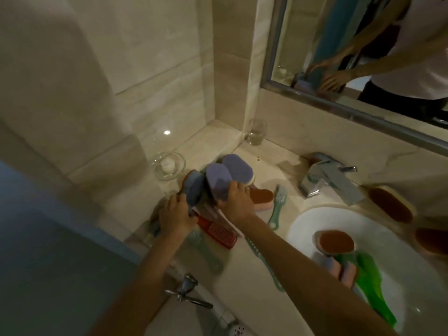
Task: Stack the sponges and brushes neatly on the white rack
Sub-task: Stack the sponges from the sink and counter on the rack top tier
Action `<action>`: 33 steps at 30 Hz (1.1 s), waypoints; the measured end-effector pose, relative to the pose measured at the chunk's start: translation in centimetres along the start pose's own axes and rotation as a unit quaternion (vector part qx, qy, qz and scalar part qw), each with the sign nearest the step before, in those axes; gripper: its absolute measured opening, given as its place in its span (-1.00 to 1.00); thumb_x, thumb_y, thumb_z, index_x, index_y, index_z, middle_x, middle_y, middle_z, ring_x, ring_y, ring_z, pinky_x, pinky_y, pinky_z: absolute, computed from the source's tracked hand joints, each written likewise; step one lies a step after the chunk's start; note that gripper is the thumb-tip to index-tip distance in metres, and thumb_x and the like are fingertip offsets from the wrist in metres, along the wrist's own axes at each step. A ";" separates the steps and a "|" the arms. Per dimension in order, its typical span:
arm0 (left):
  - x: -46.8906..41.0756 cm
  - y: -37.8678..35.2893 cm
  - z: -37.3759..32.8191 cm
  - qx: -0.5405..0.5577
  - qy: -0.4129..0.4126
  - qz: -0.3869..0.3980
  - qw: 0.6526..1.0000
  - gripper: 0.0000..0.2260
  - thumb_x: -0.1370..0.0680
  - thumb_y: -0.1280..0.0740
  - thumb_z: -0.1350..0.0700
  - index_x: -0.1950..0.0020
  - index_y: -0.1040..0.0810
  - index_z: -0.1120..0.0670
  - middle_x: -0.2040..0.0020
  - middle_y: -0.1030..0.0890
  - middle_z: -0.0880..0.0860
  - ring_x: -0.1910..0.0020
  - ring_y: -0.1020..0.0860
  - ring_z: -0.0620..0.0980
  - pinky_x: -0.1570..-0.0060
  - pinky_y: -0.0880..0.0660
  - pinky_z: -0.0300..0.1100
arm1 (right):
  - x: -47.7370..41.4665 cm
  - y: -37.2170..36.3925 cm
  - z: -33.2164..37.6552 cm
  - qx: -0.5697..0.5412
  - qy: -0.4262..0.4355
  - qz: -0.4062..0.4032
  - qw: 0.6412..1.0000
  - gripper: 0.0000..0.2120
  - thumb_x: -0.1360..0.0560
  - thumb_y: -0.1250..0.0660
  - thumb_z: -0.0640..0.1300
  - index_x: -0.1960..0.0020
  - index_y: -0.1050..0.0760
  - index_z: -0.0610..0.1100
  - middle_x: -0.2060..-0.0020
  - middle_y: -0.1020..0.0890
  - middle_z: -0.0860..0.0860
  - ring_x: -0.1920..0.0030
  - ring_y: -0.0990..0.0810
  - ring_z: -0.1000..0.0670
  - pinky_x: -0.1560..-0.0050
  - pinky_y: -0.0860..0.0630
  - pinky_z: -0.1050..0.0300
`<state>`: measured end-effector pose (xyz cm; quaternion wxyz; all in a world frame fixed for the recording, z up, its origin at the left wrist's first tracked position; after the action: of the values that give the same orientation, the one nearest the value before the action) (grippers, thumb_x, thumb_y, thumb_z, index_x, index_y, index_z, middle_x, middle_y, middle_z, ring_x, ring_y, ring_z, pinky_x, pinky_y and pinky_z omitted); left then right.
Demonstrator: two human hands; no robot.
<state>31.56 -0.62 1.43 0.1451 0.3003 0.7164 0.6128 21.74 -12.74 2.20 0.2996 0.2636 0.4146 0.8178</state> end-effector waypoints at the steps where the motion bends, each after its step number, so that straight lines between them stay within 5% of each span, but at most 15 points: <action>1: -0.1 -0.2 0.4 -0.024 -0.008 0.009 1.000 -0.47 -0.47 -0.34 0.00 -0.38 -0.31 0.14 -0.32 -0.41 0.16 -0.31 -0.38 0.16 -0.23 -0.34 -0.01 | -0.4 -0.3 0.3 0.002 -0.014 -0.003 1.000 -0.50 -0.49 -0.28 -0.04 -0.33 -0.23 -0.22 -0.25 -0.37 -0.19 -0.26 -0.37 -0.22 -0.15 -0.42 -0.10; 8: -0.6 -1.0 2.0 -0.098 -0.012 0.027 0.995 -0.63 -0.57 -0.21 0.10 -0.37 -0.29 0.10 -0.34 -0.41 0.10 -0.32 -0.41 0.08 -0.23 -0.37 -0.11 | -2.5 -2.2 0.1 0.007 -0.061 -0.008 0.998 -0.41 -0.46 -0.35 -0.02 -0.35 -0.17 -0.21 -0.27 -0.35 -0.19 -0.28 -0.39 -0.25 -0.17 -0.43 -0.12; 17: 0.6 2.2 -0.6 0.078 0.014 -0.076 0.994 -0.47 -0.41 -0.41 0.03 -0.28 -0.33 0.22 -0.17 -0.52 0.22 -0.19 -0.40 0.20 -0.06 -0.32 -0.08 | -1.5 1.2 0.2 -0.124 0.016 -0.103 0.987 -0.46 -0.47 -0.29 0.04 -0.36 -0.21 -0.09 -0.17 -0.41 -0.16 -0.09 -0.50 -0.20 0.06 -0.43 0.05; 23: 0.7 5.7 -6.2 0.273 -0.025 -0.119 0.954 -0.56 -0.36 -0.46 0.12 -0.09 -0.30 0.15 -0.11 -0.47 0.21 -0.20 -0.38 0.18 -0.10 -0.36 -0.01 | 0.2 8.9 -2.8 -0.284 -0.024 -0.178 0.942 -0.66 -0.49 -0.28 -0.02 -0.26 -0.43 -0.04 -0.12 -0.48 -0.13 -0.07 -0.50 -0.09 0.00 -0.41 0.11; 26: 0.7 7.6 -11.5 0.340 -0.068 -0.128 0.929 -0.54 -0.33 -0.48 0.15 -0.04 -0.26 0.11 -0.06 -0.50 0.18 -0.09 -0.47 0.17 0.07 -0.42 -0.05 | 2.1 14.0 -5.4 -0.323 -0.034 -0.233 0.917 -0.67 -0.41 -0.27 -0.02 -0.17 -0.48 -0.03 -0.13 -0.49 -0.11 -0.09 -0.46 -0.02 -0.12 -0.44 0.07; 29: 2.1 9.1 -18.3 0.384 -0.139 -0.101 0.907 -0.54 -0.34 -0.47 0.14 0.01 -0.18 0.04 0.06 -0.47 0.09 0.06 -0.52 0.12 0.22 -0.40 -0.12 | 5.6 19.1 -8.7 -0.347 -0.036 -0.299 0.888 -0.67 -0.34 -0.32 -0.02 -0.10 -0.42 0.05 -0.13 -0.50 -0.10 -0.11 -0.51 -0.06 -0.18 -0.50 -0.09; 33: 5.8 10.6 -27.3 0.448 -0.259 -0.062 0.853 -0.57 -0.42 -0.44 0.08 0.00 -0.17 0.05 0.10 -0.46 0.00 0.22 -0.52 -0.02 0.39 -0.40 -0.38 | 11.5 25.1 -13.1 -0.352 -0.031 -0.369 0.860 -0.43 -0.37 -0.42 -0.08 -0.27 -0.20 0.01 -0.11 -0.46 0.00 -0.08 -0.52 0.02 -0.12 -0.55 0.05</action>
<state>14.02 -18.02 18.25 0.2126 0.4351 0.8673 0.1150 -1.80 -23.40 18.55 0.6649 -0.0061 0.1567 0.7303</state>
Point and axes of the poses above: each hand's wrist, its own x-axis away from the middle knuckle, its own y-axis out of the back of the hand, z = x × y, the point moved 3 cm from there along -x, towards the middle knuckle
